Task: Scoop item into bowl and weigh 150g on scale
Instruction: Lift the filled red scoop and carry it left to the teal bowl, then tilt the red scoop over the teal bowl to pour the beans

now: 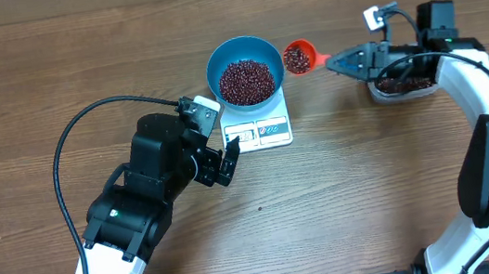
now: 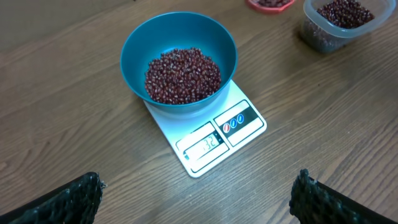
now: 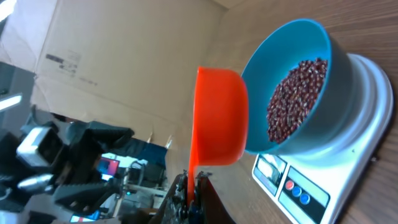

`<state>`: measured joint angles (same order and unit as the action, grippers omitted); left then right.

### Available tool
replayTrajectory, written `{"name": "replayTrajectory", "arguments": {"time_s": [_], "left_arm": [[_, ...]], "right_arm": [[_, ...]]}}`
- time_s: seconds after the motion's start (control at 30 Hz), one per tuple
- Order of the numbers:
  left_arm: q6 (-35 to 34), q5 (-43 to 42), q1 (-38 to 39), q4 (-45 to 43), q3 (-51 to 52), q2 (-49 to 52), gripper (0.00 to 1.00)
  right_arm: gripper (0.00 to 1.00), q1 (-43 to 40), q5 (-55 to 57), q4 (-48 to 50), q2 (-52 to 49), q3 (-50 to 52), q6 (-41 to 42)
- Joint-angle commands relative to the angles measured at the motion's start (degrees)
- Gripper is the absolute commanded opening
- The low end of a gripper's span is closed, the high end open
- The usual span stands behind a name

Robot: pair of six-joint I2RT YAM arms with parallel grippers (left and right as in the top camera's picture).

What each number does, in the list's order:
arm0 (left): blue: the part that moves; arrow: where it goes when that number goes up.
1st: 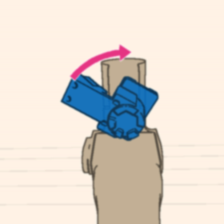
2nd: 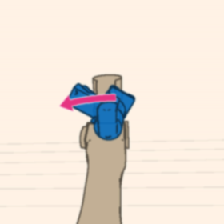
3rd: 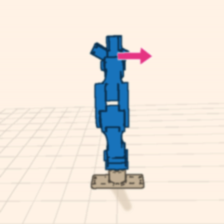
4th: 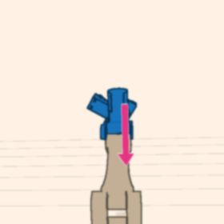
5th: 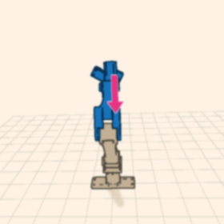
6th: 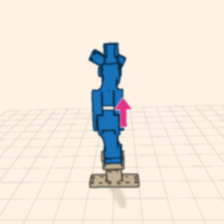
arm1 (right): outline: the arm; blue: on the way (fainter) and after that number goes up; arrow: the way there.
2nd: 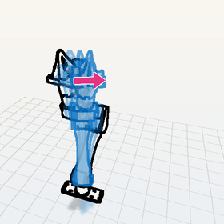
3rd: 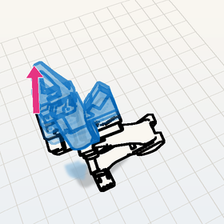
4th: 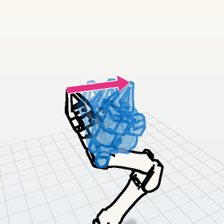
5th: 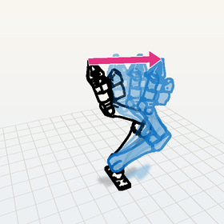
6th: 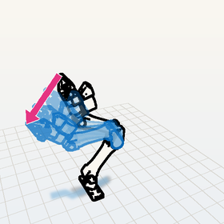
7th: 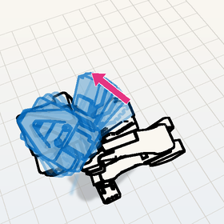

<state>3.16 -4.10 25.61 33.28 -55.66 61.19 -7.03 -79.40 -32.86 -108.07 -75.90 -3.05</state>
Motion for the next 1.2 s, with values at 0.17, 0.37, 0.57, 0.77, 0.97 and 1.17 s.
{"name": "replayTrajectory", "arguments": {"time_s": [0.17, 0.37, 0.57, 0.77, 0.97, 1.17], "left_arm": [[-0.57, -0.37, -0.09, -0.09, -1.18, 0.31, 1.00], [-0.57, -0.39, -0.07, -0.07, -1.18, 0.33, 1.00], [-0.57, -0.37, -0.09, -0.07, -1.18, 0.33, 0.99], [-0.57, -0.37, -0.09, -0.07, -1.18, 0.33, 0.99], [-0.57, -0.37, -0.09, -0.07, -1.18, 0.33, 1.00], [-0.57, -0.37, -0.09, -0.07, -1.18, 0.33, 1.00]], "right_arm": [[0.04, 5.75, 4.90, 13.11, -0.39, -0.24, 14.36], [0.04, 9.92, 12.09, 17.55, -0.39, -0.24, 15.47], [0.04, 13.94, 24.76, 18.97, -0.39, -0.24, 14.75], [0.04, 16.11, 28.83, 19.32, -0.39, -0.24, 5.29], [0.04, 17.29, 28.85, 19.32, -0.39, -0.24, -3.80], [0.04, 17.31, 32.57, 19.30, -0.39, -0.24, -5.44]]}}
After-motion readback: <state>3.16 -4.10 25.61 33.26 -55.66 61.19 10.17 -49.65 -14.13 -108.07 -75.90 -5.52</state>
